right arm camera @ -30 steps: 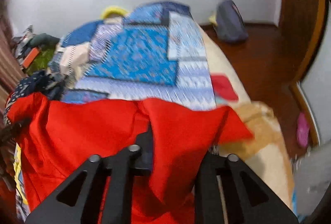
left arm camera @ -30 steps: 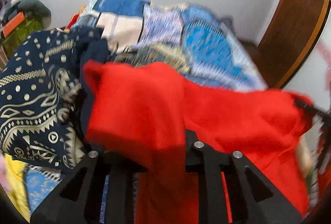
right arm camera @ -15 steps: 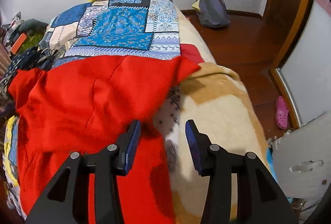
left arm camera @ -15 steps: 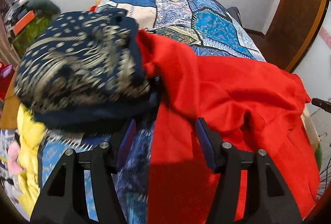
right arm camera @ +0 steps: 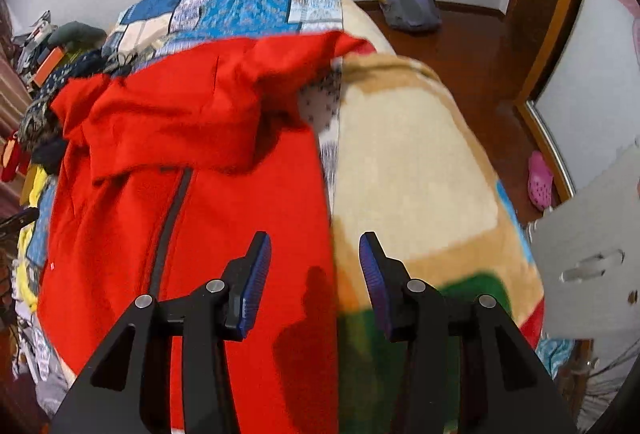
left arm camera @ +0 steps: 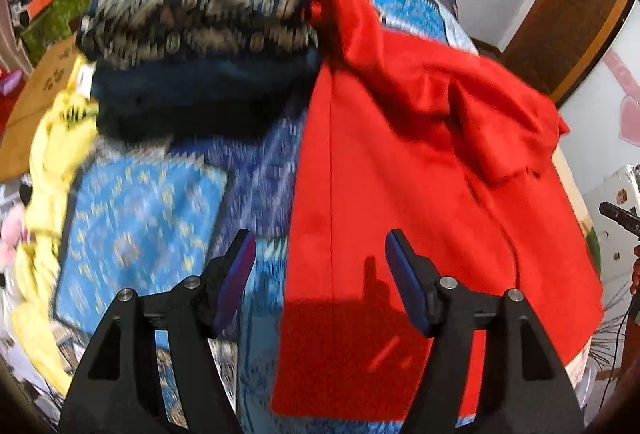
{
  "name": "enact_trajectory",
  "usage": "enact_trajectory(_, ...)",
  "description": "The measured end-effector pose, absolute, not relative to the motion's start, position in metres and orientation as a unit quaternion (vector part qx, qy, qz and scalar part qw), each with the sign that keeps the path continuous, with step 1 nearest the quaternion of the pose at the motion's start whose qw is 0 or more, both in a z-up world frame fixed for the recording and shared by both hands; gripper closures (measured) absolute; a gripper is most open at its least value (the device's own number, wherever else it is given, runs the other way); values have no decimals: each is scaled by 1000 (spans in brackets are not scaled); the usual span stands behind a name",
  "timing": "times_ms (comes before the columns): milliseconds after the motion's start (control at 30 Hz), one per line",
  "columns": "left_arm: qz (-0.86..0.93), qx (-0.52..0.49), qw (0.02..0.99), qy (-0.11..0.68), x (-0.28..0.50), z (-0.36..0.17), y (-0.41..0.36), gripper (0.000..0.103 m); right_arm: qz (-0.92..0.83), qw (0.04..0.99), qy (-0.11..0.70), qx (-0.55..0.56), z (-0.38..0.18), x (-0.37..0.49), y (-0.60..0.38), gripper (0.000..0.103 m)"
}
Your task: Fold large clothes
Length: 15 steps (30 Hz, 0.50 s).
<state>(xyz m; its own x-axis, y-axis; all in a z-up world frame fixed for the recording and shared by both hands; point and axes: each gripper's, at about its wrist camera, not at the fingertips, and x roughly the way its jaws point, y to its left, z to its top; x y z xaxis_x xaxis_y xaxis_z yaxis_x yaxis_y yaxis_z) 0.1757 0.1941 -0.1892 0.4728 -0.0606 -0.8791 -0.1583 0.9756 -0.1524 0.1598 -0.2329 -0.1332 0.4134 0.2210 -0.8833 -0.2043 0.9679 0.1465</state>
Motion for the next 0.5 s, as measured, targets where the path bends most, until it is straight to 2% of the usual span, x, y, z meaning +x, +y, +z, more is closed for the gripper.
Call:
enact_trajectory(267,16,-174,815,553,143,-242,201,36,118,816,564,43,-160,126,-247,61)
enact_trajectory(500,-16,-299,793,531,121,-260,211,35,125,806,572,86,-178,104,-252,61)
